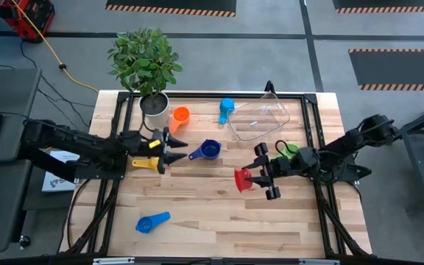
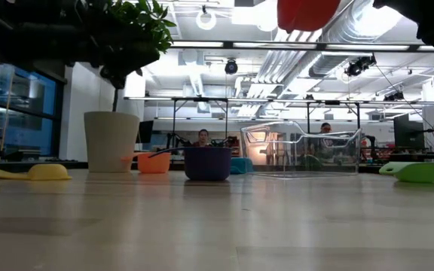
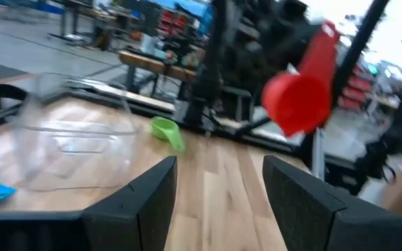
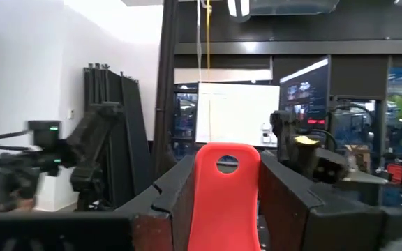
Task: Nest measuring cups in basket
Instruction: Move the red measuring cup to the left side of the table
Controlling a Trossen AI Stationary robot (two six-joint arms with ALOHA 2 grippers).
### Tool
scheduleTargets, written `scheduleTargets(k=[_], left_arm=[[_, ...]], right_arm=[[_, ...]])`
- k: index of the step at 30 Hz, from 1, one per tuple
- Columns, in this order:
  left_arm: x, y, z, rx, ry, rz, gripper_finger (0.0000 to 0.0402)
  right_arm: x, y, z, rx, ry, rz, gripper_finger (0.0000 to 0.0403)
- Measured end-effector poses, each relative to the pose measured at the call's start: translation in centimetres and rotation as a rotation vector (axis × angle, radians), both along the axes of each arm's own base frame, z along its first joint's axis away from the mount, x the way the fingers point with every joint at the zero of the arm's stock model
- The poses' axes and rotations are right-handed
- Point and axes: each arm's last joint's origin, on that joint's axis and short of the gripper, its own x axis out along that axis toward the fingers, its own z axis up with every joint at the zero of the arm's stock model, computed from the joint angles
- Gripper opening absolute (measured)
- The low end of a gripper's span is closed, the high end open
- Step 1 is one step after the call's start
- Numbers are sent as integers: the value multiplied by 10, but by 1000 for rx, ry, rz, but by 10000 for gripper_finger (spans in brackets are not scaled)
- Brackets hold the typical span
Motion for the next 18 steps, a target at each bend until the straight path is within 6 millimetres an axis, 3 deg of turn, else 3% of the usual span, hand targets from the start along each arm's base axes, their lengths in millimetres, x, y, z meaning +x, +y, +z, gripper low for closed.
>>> scheduleTargets(k=[10,18], left_arm=[[79,-43,6,163,79,-90,202],[140,-57,-3,172,117,-104,202]], right_arm=[[4,-7,-4,16,31,-7,126],[26,0,-10,11,76,0,126]])
